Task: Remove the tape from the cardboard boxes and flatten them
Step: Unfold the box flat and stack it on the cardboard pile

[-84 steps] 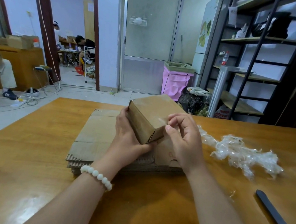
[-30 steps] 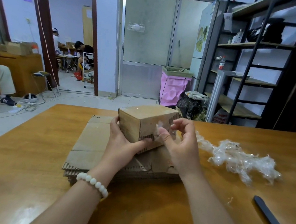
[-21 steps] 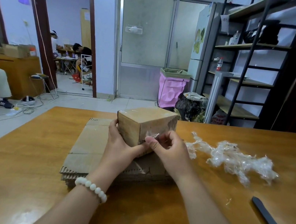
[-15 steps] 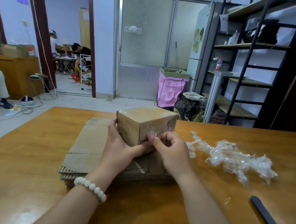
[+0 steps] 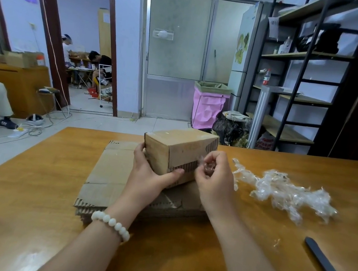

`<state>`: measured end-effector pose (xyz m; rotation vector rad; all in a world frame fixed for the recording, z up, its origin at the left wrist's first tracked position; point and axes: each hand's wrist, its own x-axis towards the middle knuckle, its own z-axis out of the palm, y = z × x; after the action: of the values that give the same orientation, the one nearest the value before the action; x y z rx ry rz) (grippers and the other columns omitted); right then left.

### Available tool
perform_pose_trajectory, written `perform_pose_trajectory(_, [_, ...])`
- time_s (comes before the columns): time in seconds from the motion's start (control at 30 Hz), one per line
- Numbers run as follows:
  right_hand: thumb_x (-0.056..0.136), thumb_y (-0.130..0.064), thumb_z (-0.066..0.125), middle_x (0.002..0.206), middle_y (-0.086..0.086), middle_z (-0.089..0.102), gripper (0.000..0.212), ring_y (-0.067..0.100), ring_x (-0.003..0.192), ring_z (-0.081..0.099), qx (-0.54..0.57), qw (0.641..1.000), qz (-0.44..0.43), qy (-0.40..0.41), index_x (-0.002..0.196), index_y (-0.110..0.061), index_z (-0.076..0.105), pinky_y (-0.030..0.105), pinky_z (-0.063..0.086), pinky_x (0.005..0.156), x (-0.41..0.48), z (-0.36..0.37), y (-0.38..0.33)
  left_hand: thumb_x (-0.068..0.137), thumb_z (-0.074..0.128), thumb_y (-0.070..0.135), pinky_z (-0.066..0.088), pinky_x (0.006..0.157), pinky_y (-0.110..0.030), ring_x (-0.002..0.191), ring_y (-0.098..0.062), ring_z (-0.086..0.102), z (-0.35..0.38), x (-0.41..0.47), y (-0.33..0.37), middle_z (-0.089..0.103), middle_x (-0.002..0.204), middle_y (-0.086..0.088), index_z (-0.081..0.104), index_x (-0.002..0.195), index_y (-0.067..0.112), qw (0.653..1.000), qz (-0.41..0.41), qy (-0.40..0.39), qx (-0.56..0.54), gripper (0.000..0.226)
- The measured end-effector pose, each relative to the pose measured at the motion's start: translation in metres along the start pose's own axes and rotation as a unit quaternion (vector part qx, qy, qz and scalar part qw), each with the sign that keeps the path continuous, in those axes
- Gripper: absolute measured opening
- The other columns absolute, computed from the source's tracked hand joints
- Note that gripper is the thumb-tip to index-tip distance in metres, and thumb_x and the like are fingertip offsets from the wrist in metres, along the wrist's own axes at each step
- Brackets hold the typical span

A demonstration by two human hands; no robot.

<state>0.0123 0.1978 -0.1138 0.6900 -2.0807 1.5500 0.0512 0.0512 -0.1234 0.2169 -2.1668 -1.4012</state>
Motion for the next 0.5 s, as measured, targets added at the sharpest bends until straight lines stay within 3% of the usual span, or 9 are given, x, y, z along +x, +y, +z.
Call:
perform_pose_trajectory(0.07, [0.086, -0.010, 0.066, 0.088, -0.007, 0.046, 0.022, 0.007, 0.076, 0.050, -0.004, 1.000, -0.028, -0.010, 0.085, -0.021, 0.048, 0.013, 0.046, 0.067, 0.001, 0.001, 0.000, 0.069, 0.082, 0.042, 0.043, 0.101, -0.033, 0.127, -0.019, 0.041, 0.000, -0.001, 0.001, 0.036, 0.136, 0.003, 0.009, 0.146, 0.021, 1.000, 0.000, -0.002, 0.003, 0.108])
perform_pose_trajectory(0.13, [0.081, -0.034, 0.071, 0.097, -0.012, 0.046, 0.026, 0.003, 0.087, 0.050, 0.002, 0.999, -0.023, -0.043, 0.093, -0.020, 0.052, 0.012, 0.046, 0.075, 0.000, 0.002, -0.001, 0.057, 0.078, 0.058, 0.046, 0.101, -0.037, 0.127, -0.020, 0.042, -0.002, -0.003, 0.004, 0.036, 0.135, 0.004, 0.009, 0.147, 0.021, 1.000, -0.005, 0.000, -0.002, 0.119])
perform_pose_trajectory(0.2, [0.081, -0.052, 0.060, 0.104, -0.015, 0.050, 0.035, 0.000, 0.097, 0.052, 0.031, 0.997, -0.009, -0.066, 0.101, -0.024, 0.055, 0.011, 0.045, 0.081, -0.001, 0.001, -0.004, 0.056, 0.078, 0.059, 0.045, 0.103, -0.038, 0.128, -0.021, 0.042, -0.003, -0.002, 0.004, 0.036, 0.140, 0.001, 0.008, 0.148, 0.021, 1.000, -0.015, 0.011, -0.012, 0.121])
perform_pose_trajectory(0.23, [0.088, -0.052, 0.053, 0.107, -0.015, 0.055, 0.030, 0.001, 0.102, 0.054, 0.060, 0.996, -0.001, -0.069, 0.105, -0.027, 0.056, 0.012, 0.046, 0.084, -0.001, 0.000, -0.004, 0.063, 0.081, 0.051, 0.043, 0.103, -0.037, 0.129, -0.021, 0.042, -0.003, 0.000, 0.003, 0.036, 0.143, -0.001, 0.008, 0.148, 0.020, 0.999, -0.020, 0.020, -0.019, 0.117])
perform_pose_trajectory(0.33, [0.102, -0.026, 0.036, 0.117, -0.001, 0.063, 0.024, 0.009, 0.106, 0.061, 0.181, 0.978, 0.078, -0.062, 0.116, -0.029, 0.055, 0.024, 0.053, 0.083, 0.003, -0.003, -0.004, 0.072, 0.083, 0.034, 0.039, 0.107, -0.038, 0.131, -0.021, 0.041, -0.003, 0.004, -0.001, 0.036, 0.145, -0.002, 0.009, 0.148, 0.019, 0.998, -0.027, 0.041, -0.031, 0.107])
perform_pose_trajectory(0.4, [0.101, -0.011, 0.041, 0.116, 0.003, 0.064, 0.028, 0.013, 0.099, 0.066, 0.235, 0.959, 0.147, -0.057, 0.121, -0.024, 0.055, 0.024, 0.056, 0.071, 0.009, -0.007, -0.005, 0.070, 0.084, 0.036, 0.038, 0.110, -0.041, 0.132, -0.020, 0.039, -0.002, 0.004, -0.002, 0.035, 0.146, -0.002, 0.009, 0.148, 0.022, 0.998, -0.022, 0.043, -0.029, 0.109])
perform_pose_trajectory(0.5, [0.094, 0.000, 0.051, 0.105, -0.003, 0.069, 0.028, 0.010, 0.094, 0.067, 0.260, 0.947, 0.169, -0.087, 0.110, -0.021, 0.060, 0.023, 0.056, 0.067, 0.012, -0.011, -0.006, 0.068, 0.084, 0.039, 0.038, 0.111, -0.043, 0.134, -0.020, 0.037, -0.002, 0.003, -0.002, 0.033, 0.147, -0.003, 0.007, 0.148, 0.023, 0.999, -0.018, 0.045, -0.024, 0.112])
